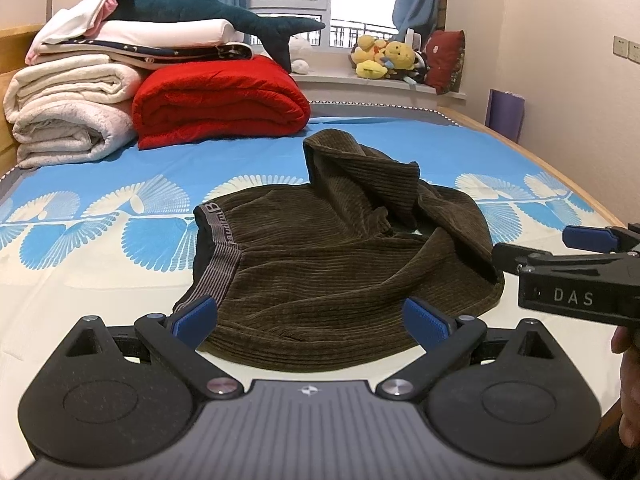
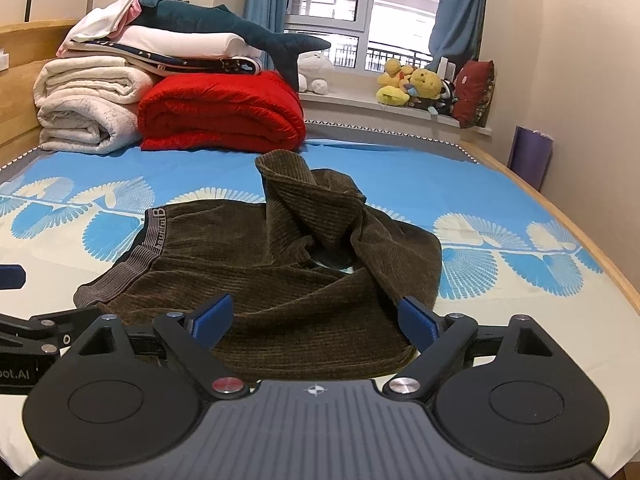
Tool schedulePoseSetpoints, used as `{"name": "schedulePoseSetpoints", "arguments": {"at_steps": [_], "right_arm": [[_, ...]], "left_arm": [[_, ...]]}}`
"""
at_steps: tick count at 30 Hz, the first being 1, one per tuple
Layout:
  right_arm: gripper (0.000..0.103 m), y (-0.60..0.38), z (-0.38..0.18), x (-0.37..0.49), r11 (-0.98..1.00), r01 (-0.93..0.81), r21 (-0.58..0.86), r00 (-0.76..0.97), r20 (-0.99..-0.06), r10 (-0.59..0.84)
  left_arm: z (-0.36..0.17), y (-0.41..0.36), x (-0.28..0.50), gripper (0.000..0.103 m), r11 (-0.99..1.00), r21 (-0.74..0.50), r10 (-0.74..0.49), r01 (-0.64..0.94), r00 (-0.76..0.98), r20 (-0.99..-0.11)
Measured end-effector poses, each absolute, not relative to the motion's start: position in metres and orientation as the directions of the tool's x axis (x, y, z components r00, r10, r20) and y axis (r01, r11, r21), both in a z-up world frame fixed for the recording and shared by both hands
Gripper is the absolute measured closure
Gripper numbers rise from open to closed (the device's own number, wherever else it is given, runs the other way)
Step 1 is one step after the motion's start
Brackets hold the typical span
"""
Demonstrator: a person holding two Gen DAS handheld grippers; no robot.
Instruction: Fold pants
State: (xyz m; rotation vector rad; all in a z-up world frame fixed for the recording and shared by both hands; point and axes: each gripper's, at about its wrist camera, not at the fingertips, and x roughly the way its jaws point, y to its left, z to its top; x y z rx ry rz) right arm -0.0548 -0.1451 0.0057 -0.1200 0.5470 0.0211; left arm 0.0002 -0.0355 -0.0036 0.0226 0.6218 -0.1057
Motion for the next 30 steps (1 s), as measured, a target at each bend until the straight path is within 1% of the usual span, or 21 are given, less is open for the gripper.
{"name": "schedulePoseSetpoints", "arguments": {"at_steps": [4,5,8,9,10,12,14,16,17,18,19,20,21,22,23,25,27,29,30], "right_arm": [[0.026,-0.149,0.008,-0.056,0.993,-0.055,-0.101,0.865,-0.502,-0.003],[0.027,-0.149,0.009,-0.057,0.993,-0.056,-0.103,0.87,-0.493,-0.002],[0.034,-0.151,0.012,-0.059,0.994,-0.044,-0.105,0.885,-0.465,-0.01],[0.038,-0.154,0.013,-0.059,0.994,-0.037,-0.102,0.889,-0.457,-0.014],[0.043,-0.155,0.014,-0.059,0.995,-0.027,-0.099,0.893,-0.449,-0.02],[0.046,-0.159,0.016,-0.058,0.996,-0.01,-0.087,0.899,-0.438,-0.03],[0.047,-0.163,0.016,-0.055,0.998,0.006,-0.068,0.897,-0.44,-0.035],[0.047,-0.166,0.012,-0.049,0.998,0.008,-0.057,0.88,-0.474,-0.034],[0.047,-0.168,0.01,-0.046,0.998,0.011,-0.055,0.872,-0.488,-0.036],[0.047,-0.169,0.009,-0.045,0.998,0.013,-0.054,0.869,-0.493,-0.039],[0.047,-0.171,0.009,-0.043,0.998,0.012,-0.054,0.87,-0.492,-0.037],[0.047,-0.172,0.009,-0.042,0.999,0.012,-0.051,0.87,-0.492,-0.036],[0.047,-0.174,0.009,-0.04,0.999,0.017,-0.045,0.869,-0.493,-0.037],[0.047,-0.177,0.008,-0.039,0.999,0.021,-0.038,0.867,-0.496,-0.038],[0.047,-0.18,0.007,-0.035,0.999,0.025,-0.027,0.86,-0.509,-0.035],[0.047,-0.183,0.001,-0.029,0.999,0.037,-0.012,0.836,-0.547,-0.037],[0.047,-0.187,0.0,-0.024,0.998,0.06,-0.006,0.825,-0.562,-0.053],[0.047,-0.194,0.0,-0.018,0.998,0.068,0.017,0.819,-0.572,-0.046],[0.047,-0.197,0.0,-0.014,0.997,0.068,0.028,0.814,-0.579,-0.039]], "left_arm": [[-0.003,-0.037,-0.001,0.005,0.993,0.004,-0.092,0.114,0.815,-0.573],[-0.003,-0.037,-0.002,0.008,0.993,0.006,-0.093,0.117,0.816,-0.57],[-0.002,-0.038,-0.002,0.021,0.993,0.017,-0.088,0.119,0.819,-0.567],[-0.002,-0.038,-0.004,0.025,0.993,0.02,-0.087,0.118,0.821,-0.565],[-0.002,-0.038,-0.005,0.026,0.993,0.021,-0.087,0.119,0.822,-0.562],[0.0,-0.037,-0.006,0.028,0.992,0.02,-0.09,0.122,0.823,-0.56],[0.001,-0.04,-0.009,0.028,0.989,0.033,-0.101,0.143,0.823,-0.559],[0.002,-0.043,-0.011,0.028,0.981,0.067,-0.115,0.182,0.825,-0.554],[0.004,-0.045,-0.011,0.03,0.975,0.09,-0.12,0.202,0.827,-0.55],[0.006,-0.045,-0.01,0.036,0.97,0.107,-0.126,0.219,0.828,-0.546],[0.01,-0.045,-0.007,0.039,0.963,0.123,-0.137,0.239,0.829,-0.542],[0.015,-0.042,-0.003,0.046,0.958,0.133,-0.147,0.256,0.829,-0.54],[0.02,-0.038,0.002,0.062,0.953,0.131,-0.163,0.274,0.825,-0.541],[0.024,-0.032,0.008,0.071,0.948,0.123,-0.183,0.293,0.818,-0.545],[0.028,-0.025,0.015,0.084,0.944,0.114,-0.199,0.309,0.812,-0.549],[0.031,-0.009,0.031,0.086,0.944,0.11,-0.204,0.312,0.811,-0.548],[0.026,0.013,0.046,0.086,0.953,0.1,-0.187,0.285,0.817,-0.546],[0.003,0.046,0.059,0.086,0.971,0.019,-0.187,0.237,0.812,-0.553],[-0.012,0.059,0.069,0.088,0.977,0.009,-0.162,0.213,0.771,-0.615]]}}
